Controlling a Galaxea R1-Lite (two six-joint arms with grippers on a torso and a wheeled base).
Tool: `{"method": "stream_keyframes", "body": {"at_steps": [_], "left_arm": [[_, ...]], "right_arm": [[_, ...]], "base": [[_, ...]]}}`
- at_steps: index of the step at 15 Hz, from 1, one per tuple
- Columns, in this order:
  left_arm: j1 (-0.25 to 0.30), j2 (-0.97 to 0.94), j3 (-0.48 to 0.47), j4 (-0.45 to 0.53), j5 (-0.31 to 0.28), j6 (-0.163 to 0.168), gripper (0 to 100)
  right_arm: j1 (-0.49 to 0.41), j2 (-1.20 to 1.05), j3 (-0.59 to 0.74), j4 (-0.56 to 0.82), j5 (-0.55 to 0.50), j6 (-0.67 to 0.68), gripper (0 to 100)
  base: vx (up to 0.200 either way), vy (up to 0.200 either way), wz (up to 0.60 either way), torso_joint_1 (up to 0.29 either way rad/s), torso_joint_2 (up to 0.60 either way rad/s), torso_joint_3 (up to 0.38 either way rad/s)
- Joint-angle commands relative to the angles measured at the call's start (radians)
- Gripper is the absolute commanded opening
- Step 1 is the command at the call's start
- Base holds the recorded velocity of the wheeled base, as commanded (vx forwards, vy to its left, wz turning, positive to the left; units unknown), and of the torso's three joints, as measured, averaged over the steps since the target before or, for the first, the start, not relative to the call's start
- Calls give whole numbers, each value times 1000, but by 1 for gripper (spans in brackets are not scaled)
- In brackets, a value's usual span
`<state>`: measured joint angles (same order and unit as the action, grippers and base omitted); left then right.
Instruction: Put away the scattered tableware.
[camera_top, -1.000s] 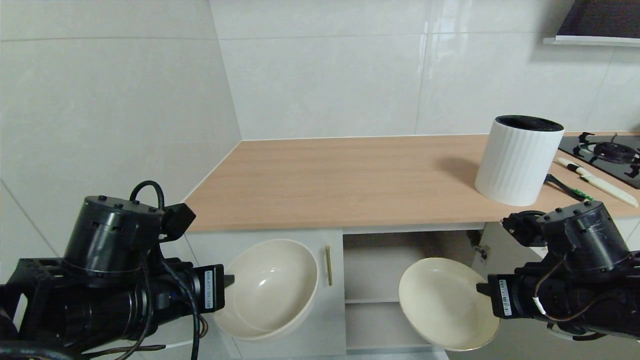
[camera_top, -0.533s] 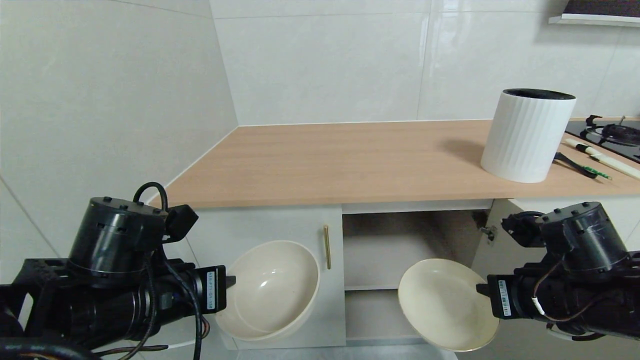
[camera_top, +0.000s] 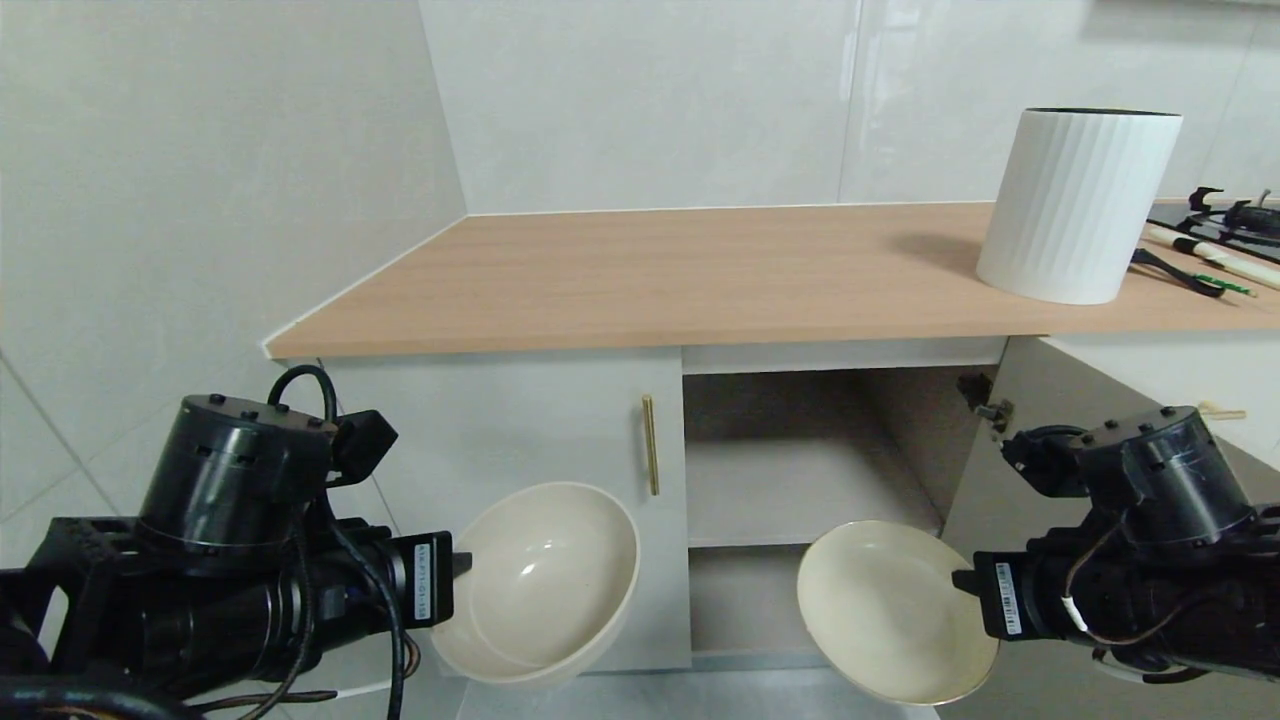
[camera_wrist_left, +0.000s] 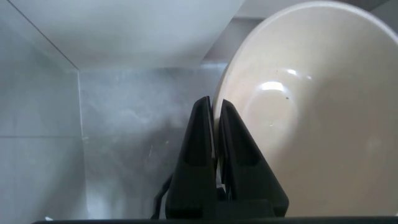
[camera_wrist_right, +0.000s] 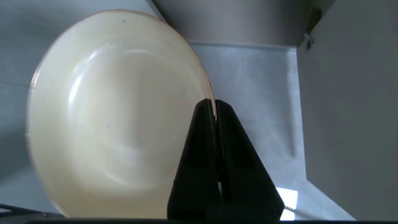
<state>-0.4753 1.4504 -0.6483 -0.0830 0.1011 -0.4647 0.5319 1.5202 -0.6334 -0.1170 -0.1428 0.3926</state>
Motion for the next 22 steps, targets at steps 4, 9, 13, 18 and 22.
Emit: {"method": "stream_keyframes", "body": {"at_steps": [4,9,13,18,22], "left_arm": [[0,2,1,0,0,0,0],[0,1,1,0,0,0,0],[0,-10,-1,0,2,1,0],[0,-15,-1,0,2,3,0],[0,-8,-1,0,2,4,0]], "right_arm": [[0,9,0,0,0,0,0],[0,34,0,-16,0,0,0],[-26,169,-45,-113,6,-31,0],[-127,592,-396,-184,-1,-18,0],[-159,768,-611,-184,-66,17,0]], "base": [[0,0,0,-51,433,364],[0,0,0,0,28,15],[0,0,0,-19,93,83],[0,0,0,0,0,0],[0,0,0,0,0,0]]}}
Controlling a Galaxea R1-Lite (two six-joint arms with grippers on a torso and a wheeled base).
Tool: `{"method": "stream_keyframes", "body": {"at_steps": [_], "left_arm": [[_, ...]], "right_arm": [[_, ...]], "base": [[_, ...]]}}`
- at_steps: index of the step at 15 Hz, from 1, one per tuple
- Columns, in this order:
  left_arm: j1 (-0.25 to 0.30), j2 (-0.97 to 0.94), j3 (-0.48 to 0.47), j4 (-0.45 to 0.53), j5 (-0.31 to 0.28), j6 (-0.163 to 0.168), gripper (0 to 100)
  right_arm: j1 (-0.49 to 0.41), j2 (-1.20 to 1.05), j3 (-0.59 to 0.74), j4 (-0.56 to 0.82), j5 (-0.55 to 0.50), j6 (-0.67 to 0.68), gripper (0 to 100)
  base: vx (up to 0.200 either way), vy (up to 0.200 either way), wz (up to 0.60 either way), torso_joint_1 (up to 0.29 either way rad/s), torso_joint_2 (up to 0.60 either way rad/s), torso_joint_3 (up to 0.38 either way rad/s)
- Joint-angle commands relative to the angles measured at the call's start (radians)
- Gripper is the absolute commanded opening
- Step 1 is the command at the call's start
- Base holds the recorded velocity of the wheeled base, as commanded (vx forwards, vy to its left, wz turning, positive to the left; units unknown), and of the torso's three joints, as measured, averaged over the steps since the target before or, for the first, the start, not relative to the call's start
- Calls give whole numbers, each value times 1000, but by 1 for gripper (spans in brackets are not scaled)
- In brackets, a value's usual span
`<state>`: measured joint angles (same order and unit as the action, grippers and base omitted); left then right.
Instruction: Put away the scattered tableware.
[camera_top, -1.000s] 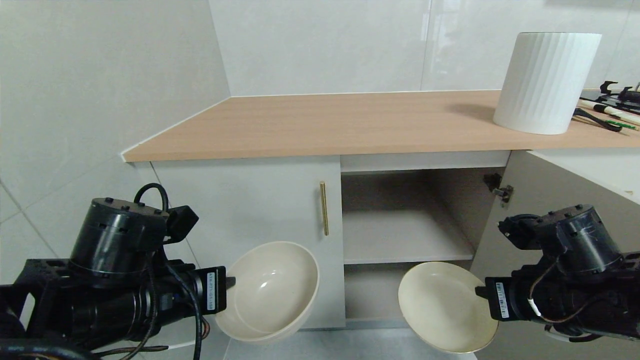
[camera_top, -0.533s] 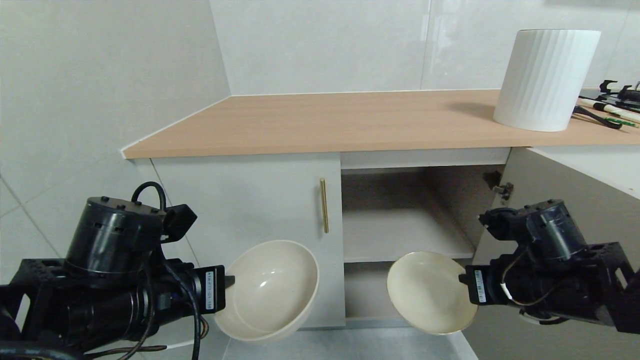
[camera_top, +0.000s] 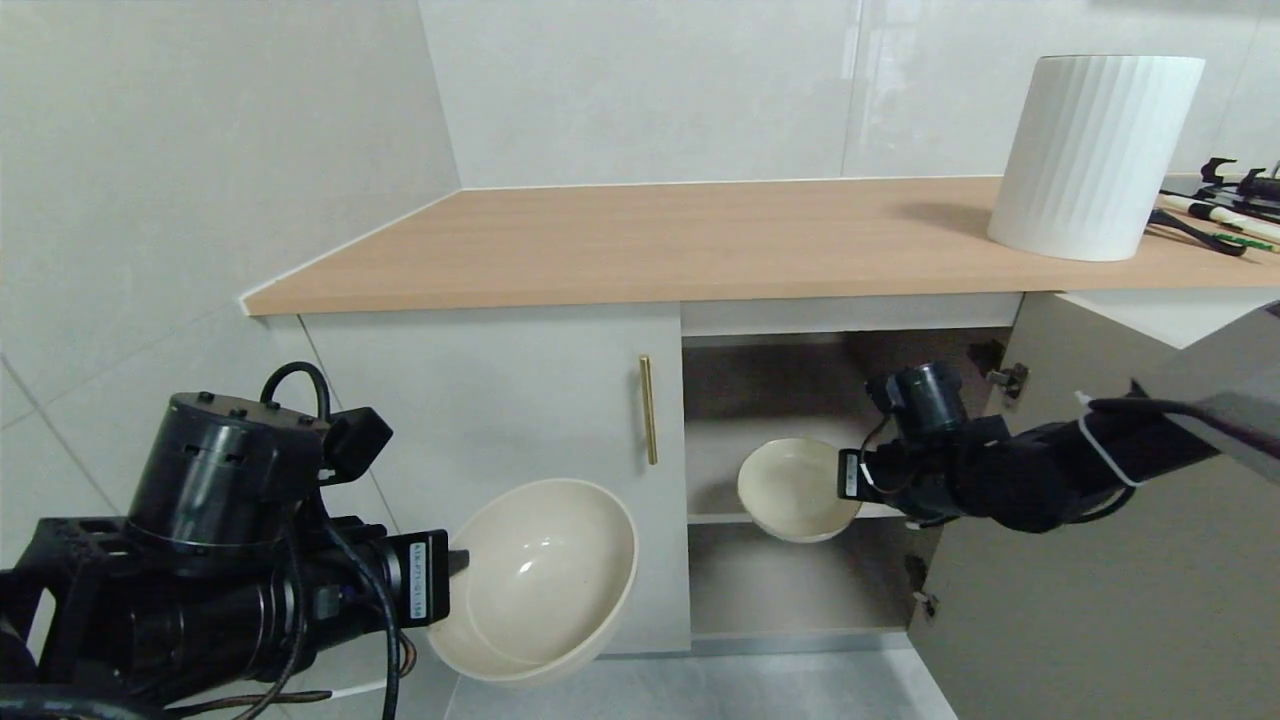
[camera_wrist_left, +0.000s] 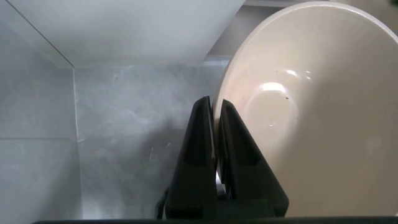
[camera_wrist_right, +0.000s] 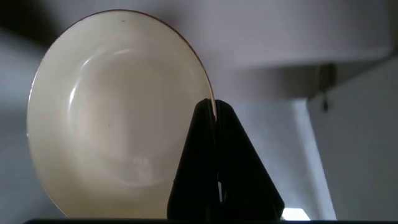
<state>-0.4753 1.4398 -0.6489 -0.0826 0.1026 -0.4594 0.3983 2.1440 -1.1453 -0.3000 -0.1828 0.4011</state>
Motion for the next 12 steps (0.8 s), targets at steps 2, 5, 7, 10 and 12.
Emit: {"method": "stream_keyframes", "body": {"at_steps": [2,5,7,10,12], "left_arm": [[0,2,0,0,2,1,0],[-9,4,0,0,-1,-1,0],[-11,21,-6,0,2,-1,0],[-11,17,-6,0,2,1,0],[-11,17,-6,0,2,1,0]], "right_arm": [[-36,212,-186,4,-81,9,0],[-56,283,-260,5,-101,32,0],[-78,329,-343,48,-129,39,0],[-84,393,-438,108,-149,59,0],[-85,422,-478,114,-178,59,0]], "base": [[0,0,0,0,0,0],[0,0,0,0,0,0],[0,0,0,0,0,0],[0,0,0,0,0,0],[0,0,0,0,0,0]]}}
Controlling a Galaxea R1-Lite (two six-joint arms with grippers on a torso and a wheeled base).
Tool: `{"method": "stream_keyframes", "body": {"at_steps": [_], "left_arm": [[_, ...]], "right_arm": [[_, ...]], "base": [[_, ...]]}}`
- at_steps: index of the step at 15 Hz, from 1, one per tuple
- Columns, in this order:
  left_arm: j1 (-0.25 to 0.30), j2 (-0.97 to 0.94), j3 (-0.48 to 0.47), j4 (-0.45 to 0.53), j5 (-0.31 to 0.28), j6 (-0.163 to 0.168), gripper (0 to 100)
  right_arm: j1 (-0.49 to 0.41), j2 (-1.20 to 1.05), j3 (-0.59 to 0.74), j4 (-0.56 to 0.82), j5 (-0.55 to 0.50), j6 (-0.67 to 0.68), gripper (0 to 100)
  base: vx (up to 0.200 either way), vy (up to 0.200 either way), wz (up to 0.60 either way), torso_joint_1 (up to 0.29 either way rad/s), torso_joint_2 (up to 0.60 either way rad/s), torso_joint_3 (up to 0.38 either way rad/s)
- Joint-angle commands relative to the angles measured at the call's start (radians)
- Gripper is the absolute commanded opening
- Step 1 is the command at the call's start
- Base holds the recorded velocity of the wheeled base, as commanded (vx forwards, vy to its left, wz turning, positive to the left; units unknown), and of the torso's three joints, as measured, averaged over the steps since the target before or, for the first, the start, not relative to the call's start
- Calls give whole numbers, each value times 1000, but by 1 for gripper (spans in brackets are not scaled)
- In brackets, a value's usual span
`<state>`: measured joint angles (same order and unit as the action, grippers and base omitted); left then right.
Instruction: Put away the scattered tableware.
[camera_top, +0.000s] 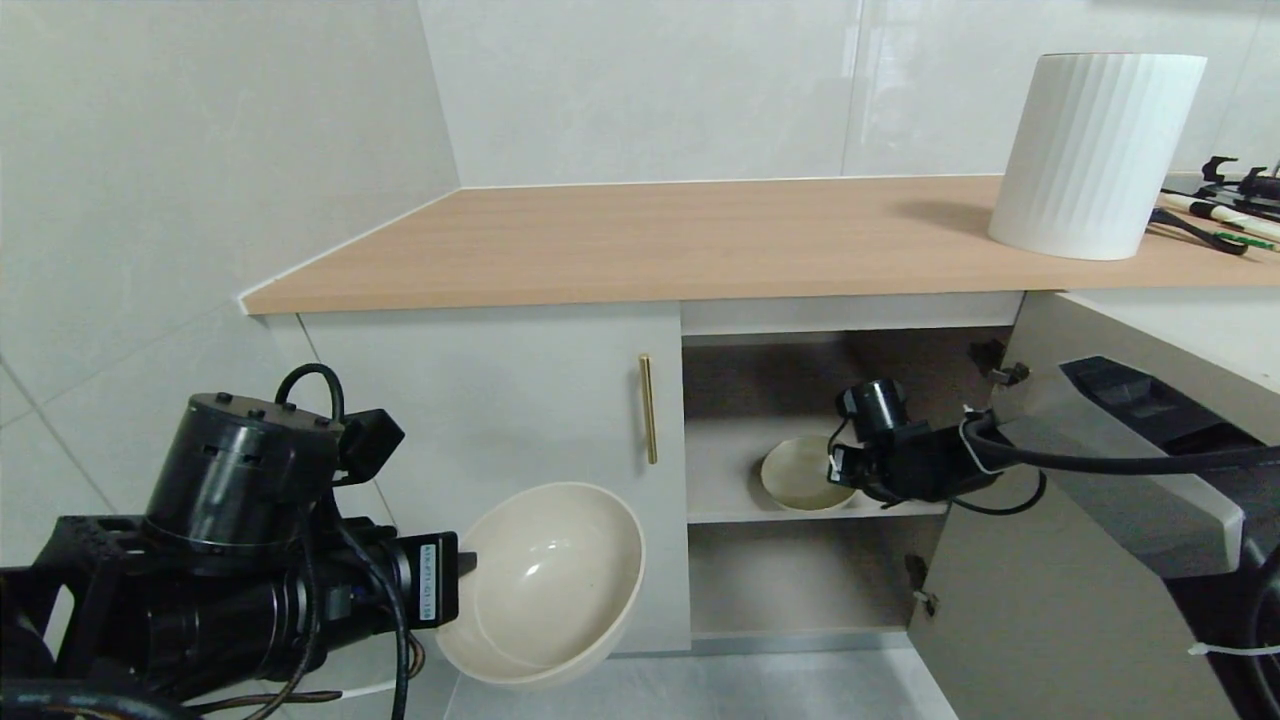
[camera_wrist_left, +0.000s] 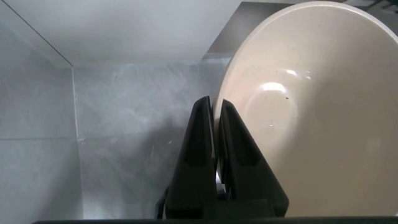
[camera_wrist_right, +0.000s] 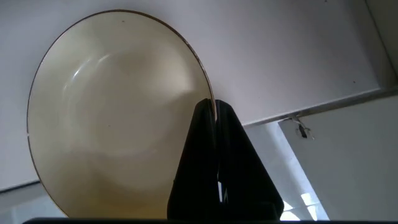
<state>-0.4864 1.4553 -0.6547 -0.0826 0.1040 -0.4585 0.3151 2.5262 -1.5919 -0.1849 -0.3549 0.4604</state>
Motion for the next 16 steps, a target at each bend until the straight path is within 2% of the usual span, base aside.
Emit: {"method": "stream_keyframes", "body": {"at_steps": [1,5,13,16], "left_arm": [[0,2,0,0,0,0,0],[-1,-1,0,0,6,-2,0],[-3,2,1,0,8,0,0],[-4,3,1,0,8,0,0]], "right_arm": [[-4,48,-43,1,-9,0,0],[-8,114,-181,99,-44,4,0],[-8,184,-307,107,-78,9,0],[-8,217,-378,156,-88,7,0]], "base": [[0,0,0,0,0,0],[0,0,0,0,0,0],[0,0,0,0,0,0],[0,0,0,0,0,0]]}}
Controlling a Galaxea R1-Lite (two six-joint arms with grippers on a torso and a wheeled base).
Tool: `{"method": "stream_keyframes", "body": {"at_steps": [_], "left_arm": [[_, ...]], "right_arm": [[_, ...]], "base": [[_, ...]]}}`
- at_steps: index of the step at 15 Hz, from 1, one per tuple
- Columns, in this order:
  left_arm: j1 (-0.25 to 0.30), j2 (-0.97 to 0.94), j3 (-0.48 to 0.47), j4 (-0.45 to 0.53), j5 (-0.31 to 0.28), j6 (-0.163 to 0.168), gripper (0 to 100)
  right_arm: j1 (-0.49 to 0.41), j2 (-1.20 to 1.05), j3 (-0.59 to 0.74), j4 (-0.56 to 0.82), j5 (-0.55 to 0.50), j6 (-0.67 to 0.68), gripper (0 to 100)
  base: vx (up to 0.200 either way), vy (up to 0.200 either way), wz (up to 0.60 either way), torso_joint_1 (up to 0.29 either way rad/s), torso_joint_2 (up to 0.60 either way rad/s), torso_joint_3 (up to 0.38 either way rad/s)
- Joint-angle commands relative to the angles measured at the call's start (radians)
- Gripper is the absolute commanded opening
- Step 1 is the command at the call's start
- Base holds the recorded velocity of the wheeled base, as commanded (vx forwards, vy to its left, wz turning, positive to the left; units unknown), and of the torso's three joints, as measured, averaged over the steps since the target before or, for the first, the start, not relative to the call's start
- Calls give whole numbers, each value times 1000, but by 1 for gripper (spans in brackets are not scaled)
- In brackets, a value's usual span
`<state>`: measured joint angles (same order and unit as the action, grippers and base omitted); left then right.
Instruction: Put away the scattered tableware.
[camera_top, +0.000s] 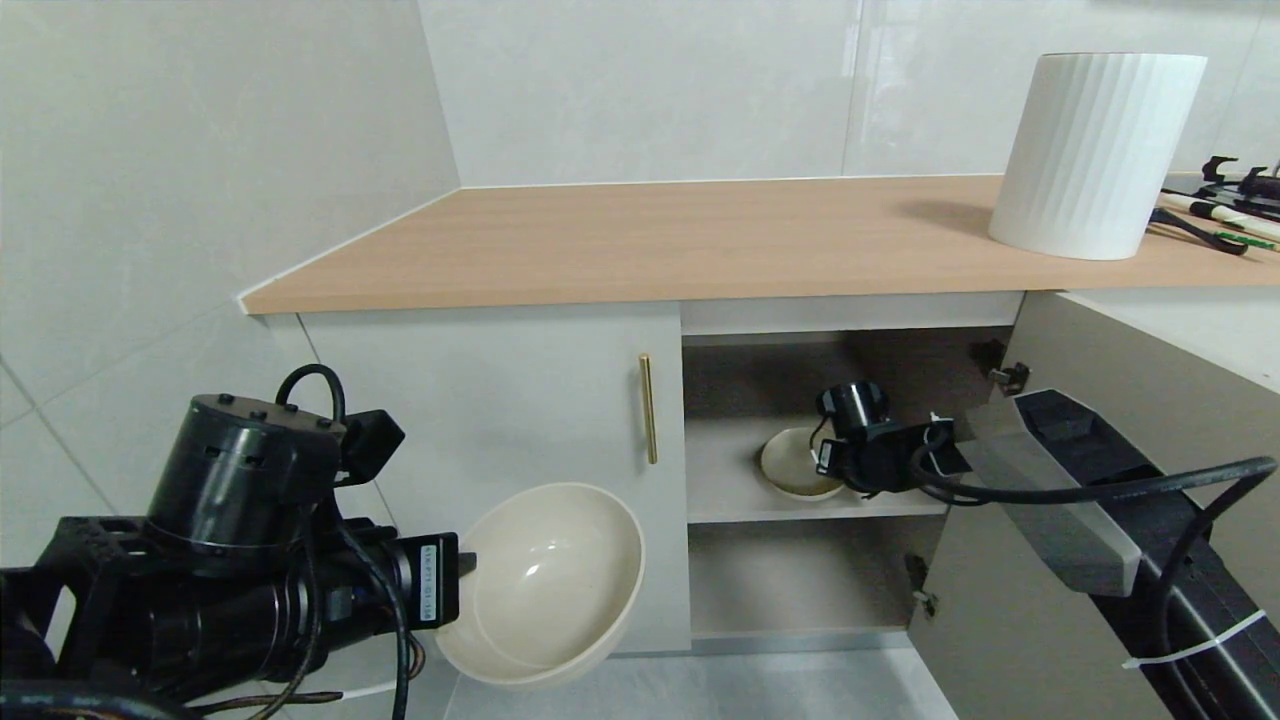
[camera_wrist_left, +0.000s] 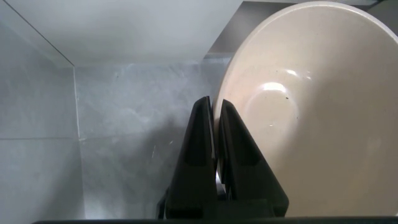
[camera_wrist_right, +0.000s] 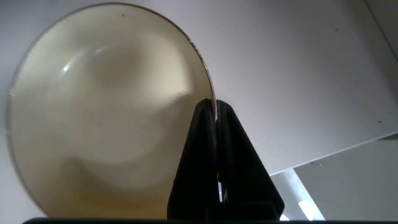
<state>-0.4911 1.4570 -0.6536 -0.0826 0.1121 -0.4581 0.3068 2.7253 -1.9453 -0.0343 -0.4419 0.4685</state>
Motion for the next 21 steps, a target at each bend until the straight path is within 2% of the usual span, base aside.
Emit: {"method": "stream_keyframes", "body": {"at_steps": [1,3,4,9,11,12,13,14,15,17,18,20,21], "left_arm": [[0,2,0,0,0,-1,0],[0,3,0,0,0,-1,0],[0,3,0,0,0,-1,0],[0,3,0,0,-2,-1,0],[-9,17,-3,0,-2,4,0],[-29,20,-6,0,-2,29,0],[-35,22,-9,0,-2,49,0],[-57,46,-26,0,1,145,0],[-60,55,-44,0,3,164,0],[-50,97,-135,3,3,174,0],[-50,109,-143,3,3,177,0],[-52,241,-216,1,6,271,0],[-52,276,-250,1,6,277,0]], "right_arm": [[0,19,-34,19,-3,1,0],[2,13,-32,24,-4,2,0],[0,13,-34,24,-4,1,100],[2,-1,-26,24,-4,7,100],[8,-125,101,28,5,56,100],[11,-211,223,25,25,59,100],[17,-245,266,25,40,59,100],[35,-380,425,24,117,58,100],[37,-446,490,22,158,53,100],[48,-588,592,27,269,24,100],[49,-604,600,27,278,18,100],[103,-811,712,28,384,-28,100],[130,-886,746,33,430,-47,100]], "base": [[0,0,0,0,0,0],[0,0,0,0,0,0],[0,0,0,0,0,0],[0,0,0,0,0,0],[0,0,0,0,0,0],[0,0,0,0,0,0],[0,0,0,0,0,0],[0,0,0,0,0,0],[0,0,0,0,0,0],[0,0,0,0,0,0],[0,0,0,0,0,0],[0,0,0,0,0,0],[0,0,0,0,0,0]]}}
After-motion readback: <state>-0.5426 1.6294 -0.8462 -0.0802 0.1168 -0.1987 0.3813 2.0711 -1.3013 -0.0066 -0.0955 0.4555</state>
